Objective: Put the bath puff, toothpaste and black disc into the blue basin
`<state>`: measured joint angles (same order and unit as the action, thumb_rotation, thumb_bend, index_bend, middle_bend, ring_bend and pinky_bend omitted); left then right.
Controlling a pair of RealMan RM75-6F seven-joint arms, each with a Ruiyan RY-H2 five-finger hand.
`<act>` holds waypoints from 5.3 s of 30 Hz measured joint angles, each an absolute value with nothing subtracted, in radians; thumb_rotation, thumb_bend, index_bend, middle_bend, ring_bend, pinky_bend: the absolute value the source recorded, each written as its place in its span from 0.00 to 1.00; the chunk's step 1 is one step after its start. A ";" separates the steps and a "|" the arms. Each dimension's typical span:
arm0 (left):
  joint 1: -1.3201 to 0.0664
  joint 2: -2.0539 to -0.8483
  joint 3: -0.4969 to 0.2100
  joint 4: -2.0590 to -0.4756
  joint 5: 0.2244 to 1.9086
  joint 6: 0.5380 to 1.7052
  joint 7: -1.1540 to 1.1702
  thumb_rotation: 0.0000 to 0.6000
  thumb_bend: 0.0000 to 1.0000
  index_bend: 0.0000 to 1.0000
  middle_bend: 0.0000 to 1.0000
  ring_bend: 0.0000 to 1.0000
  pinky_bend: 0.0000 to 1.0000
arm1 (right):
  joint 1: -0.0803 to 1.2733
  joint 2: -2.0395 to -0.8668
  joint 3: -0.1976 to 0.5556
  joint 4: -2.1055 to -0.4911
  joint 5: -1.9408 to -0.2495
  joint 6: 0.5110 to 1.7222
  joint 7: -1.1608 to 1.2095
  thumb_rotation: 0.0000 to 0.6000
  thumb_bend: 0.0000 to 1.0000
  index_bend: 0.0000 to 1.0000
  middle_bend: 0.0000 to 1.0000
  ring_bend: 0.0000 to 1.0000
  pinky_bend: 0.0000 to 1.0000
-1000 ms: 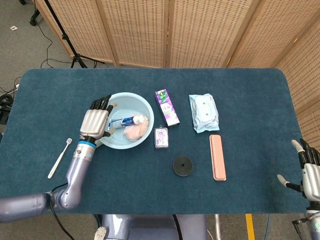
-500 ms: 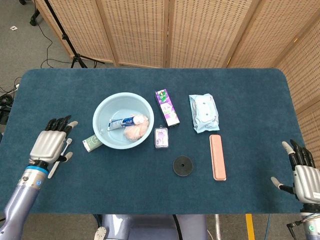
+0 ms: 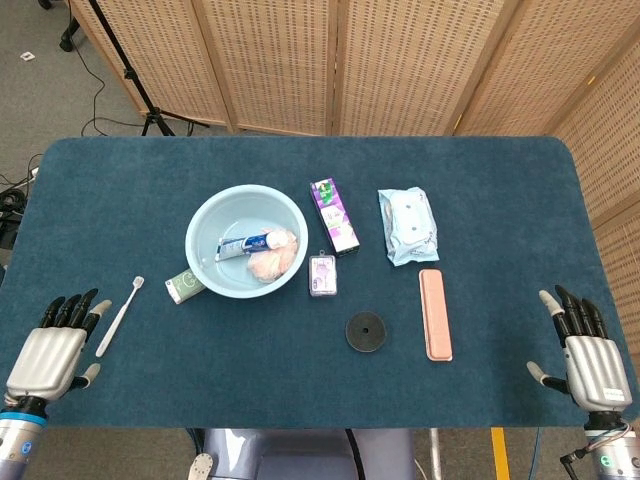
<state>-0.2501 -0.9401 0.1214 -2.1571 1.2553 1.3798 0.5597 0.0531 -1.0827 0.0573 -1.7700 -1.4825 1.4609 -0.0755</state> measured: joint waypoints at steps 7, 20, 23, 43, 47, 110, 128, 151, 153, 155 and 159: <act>-0.186 -1.002 0.152 -2.071 1.297 1.408 0.505 1.00 0.26 0.00 0.00 0.00 0.00 | 0.054 -1.084 0.015 -1.804 -1.541 1.448 -0.152 1.00 0.16 0.06 0.00 0.00 0.00; -0.166 -1.020 0.141 -2.015 1.319 1.371 0.406 1.00 0.26 0.00 0.00 0.00 0.00 | 0.136 -1.084 -0.030 -1.963 -1.612 1.279 -0.406 1.00 0.16 0.10 0.00 0.00 0.00; -0.163 -1.017 0.136 -2.014 1.321 1.368 0.394 1.00 0.26 0.00 0.00 0.00 0.00 | 0.170 -1.100 -0.029 -2.014 -1.604 1.220 -0.448 1.00 0.16 0.12 0.02 0.00 0.00; -0.158 -1.019 0.112 -1.993 1.302 1.320 0.356 1.00 0.26 0.00 0.00 0.00 0.00 | 0.365 -1.314 0.075 -2.029 -1.278 1.026 -0.670 1.00 0.20 0.11 0.04 0.06 0.00; -0.159 -1.022 0.108 -1.990 1.301 1.311 0.346 1.00 0.26 0.00 0.00 0.00 0.00 | 0.385 -1.327 0.079 -2.016 -1.212 1.018 -0.682 1.00 0.21 0.05 0.11 0.13 0.00; -0.182 -1.070 0.092 -1.930 1.242 1.180 0.305 1.00 0.27 0.00 0.00 0.00 0.00 | 0.573 -1.540 0.091 -1.770 -1.094 1.000 -0.685 1.00 0.21 0.15 0.05 0.05 0.02; -0.190 -1.073 0.105 -1.929 1.252 1.155 0.292 1.00 0.27 0.00 0.00 0.00 0.00 | 0.617 -1.608 0.091 -1.693 -1.046 1.008 -0.684 1.00 0.21 0.17 0.05 0.05 0.02; -0.202 -1.083 0.122 -1.927 1.263 1.118 0.280 1.00 0.28 0.00 0.00 0.00 0.00 | 0.674 -1.649 0.095 -1.564 -0.979 0.992 -0.689 1.00 0.25 0.29 0.05 0.05 0.02; -0.202 -1.083 0.123 -1.929 1.266 1.118 0.279 1.00 0.28 0.00 0.00 0.00 0.00 | 0.672 -1.650 0.093 -1.563 -0.976 0.997 -0.688 1.00 0.26 0.31 0.05 0.05 0.02; -0.202 -1.083 0.125 -1.931 1.270 1.117 0.276 1.00 0.28 0.00 0.00 0.00 0.00 | 0.670 -1.645 0.088 -1.571 -0.977 1.003 -0.693 1.00 0.26 0.33 0.05 0.05 0.02; -0.202 -1.082 0.128 -1.934 1.277 1.117 0.273 1.00 0.28 0.00 0.00 0.00 0.00 | 0.669 -1.642 0.088 -1.579 -0.968 1.017 -0.697 1.00 0.26 0.36 0.06 0.05 0.02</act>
<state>-0.2023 -1.0820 0.1279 -1.9340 1.2770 1.1167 0.2735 0.6687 -1.6417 0.0882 -1.5792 -0.9677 1.0168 -0.6974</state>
